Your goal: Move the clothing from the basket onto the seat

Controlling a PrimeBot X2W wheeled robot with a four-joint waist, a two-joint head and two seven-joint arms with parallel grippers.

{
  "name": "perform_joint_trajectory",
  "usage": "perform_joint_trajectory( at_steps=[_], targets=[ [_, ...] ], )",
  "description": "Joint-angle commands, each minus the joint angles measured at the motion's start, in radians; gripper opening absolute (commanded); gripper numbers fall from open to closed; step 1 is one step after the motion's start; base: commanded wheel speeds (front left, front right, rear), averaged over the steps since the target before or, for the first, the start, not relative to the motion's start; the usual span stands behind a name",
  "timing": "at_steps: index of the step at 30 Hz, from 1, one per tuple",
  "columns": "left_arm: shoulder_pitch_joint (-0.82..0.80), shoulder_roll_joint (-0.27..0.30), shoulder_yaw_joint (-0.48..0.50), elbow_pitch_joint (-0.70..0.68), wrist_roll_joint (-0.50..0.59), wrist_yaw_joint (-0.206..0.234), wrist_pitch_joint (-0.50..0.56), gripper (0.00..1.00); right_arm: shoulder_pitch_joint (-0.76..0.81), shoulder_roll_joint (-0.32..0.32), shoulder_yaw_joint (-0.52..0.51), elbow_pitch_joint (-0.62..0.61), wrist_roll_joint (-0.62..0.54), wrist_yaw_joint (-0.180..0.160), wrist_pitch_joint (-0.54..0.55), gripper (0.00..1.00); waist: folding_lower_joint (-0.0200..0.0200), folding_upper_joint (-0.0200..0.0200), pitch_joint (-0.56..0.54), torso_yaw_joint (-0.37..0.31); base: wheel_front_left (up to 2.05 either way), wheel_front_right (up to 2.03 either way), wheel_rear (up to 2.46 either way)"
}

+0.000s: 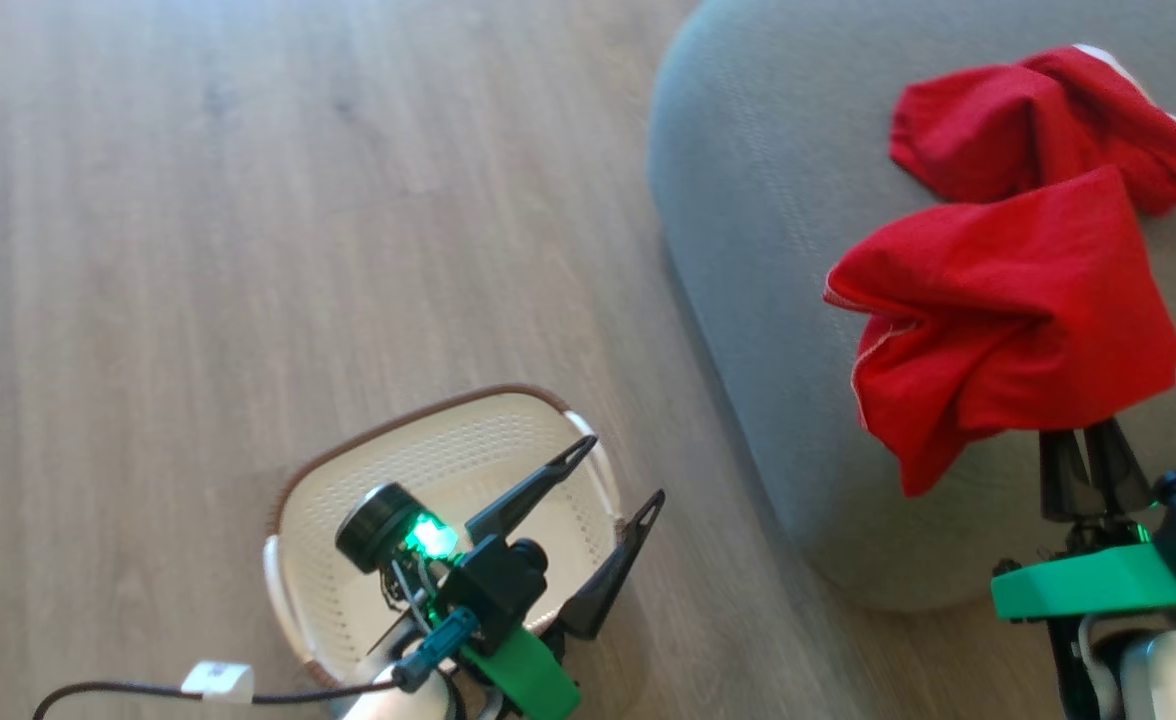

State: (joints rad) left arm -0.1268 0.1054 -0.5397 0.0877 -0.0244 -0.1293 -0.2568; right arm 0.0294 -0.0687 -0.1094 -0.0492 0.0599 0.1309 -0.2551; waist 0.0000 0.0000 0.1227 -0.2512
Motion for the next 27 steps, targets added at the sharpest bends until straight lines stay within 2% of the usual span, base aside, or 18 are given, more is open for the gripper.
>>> perform_joint_trajectory(
  at_steps=[1, 14, 20, 27],
  targets=[
    [-0.045, 0.004, 0.023, -0.036, 0.005, -0.001, -0.005, 1.0, -0.043, -0.009, 0.017, -0.044, -0.007, 0.0, -0.007, 0.0, 0.0, 0.0, 0.029, -0.052, 0.0, 0.0, 0.0],
    [-0.108, 0.028, 0.002, -0.047, 0.017, -0.001, -0.005, 1.0, -0.04, 0.015, -0.021, -0.067, 0.008, 0.0, -0.007, 0.0, 0.0, 0.0, 0.123, -0.254, 0.0, 0.0, 0.0],
    [-0.156, 0.043, -0.066, -0.036, 0.024, -0.001, -0.005, 1.0, -0.017, 0.018, -0.082, -0.086, 0.055, 0.0, -0.007, 0.0, 0.0, 0.0, 0.151, -0.27, 0.0, 0.0, 0.0],
    [-0.179, 0.05, -0.098, -0.022, 0.016, -0.001, -0.005, 1.0, -0.006, 0.018, -0.106, -0.09, 0.087, 0.0, -0.007, 0.0, 0.0, 0.0, 0.159, -0.273, 0.0, 0.0, 0.0]
  ],
)
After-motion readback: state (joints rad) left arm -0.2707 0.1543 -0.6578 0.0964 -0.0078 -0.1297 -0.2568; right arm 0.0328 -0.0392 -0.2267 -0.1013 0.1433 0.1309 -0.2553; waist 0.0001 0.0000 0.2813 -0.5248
